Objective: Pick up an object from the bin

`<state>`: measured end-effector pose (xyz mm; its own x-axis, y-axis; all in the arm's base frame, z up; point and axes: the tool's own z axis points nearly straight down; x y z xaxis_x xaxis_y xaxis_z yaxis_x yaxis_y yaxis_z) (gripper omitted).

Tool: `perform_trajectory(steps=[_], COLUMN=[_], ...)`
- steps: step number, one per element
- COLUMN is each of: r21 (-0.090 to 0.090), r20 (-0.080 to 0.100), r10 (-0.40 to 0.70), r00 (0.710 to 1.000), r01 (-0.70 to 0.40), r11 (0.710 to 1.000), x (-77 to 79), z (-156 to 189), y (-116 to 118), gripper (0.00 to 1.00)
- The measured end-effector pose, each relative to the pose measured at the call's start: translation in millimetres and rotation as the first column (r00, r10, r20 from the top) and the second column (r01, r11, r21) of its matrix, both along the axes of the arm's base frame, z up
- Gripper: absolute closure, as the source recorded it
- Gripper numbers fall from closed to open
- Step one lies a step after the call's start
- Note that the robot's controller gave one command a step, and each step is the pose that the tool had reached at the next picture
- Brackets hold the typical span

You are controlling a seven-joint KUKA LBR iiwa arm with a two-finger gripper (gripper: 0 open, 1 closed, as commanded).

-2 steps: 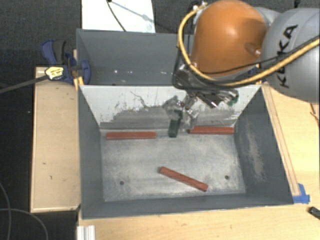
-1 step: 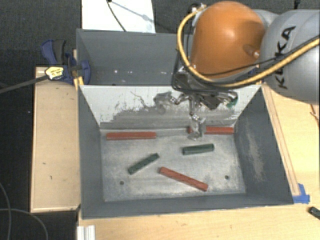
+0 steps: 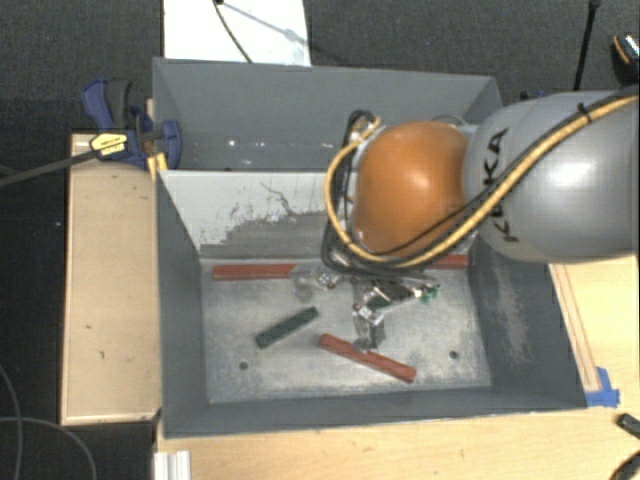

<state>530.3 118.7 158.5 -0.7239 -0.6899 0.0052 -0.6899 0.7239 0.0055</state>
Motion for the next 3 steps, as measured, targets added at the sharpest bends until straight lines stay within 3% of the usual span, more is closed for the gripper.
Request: perform_trajectory(steps=[1,2,3], r21=[0.004,0.002,0.002], r20=[0.007,0.011,0.018], r10=[0.105,0.097,0.304], r00=[0.994,0.995,0.952], r01=[-0.105,-0.097,-0.304], r11=[0.994,0.995,0.953], x=[26.2,28.1,13.3], z=[-92,-88,66], y=[77,74,94], gripper=[0.00,1.00,1.00])
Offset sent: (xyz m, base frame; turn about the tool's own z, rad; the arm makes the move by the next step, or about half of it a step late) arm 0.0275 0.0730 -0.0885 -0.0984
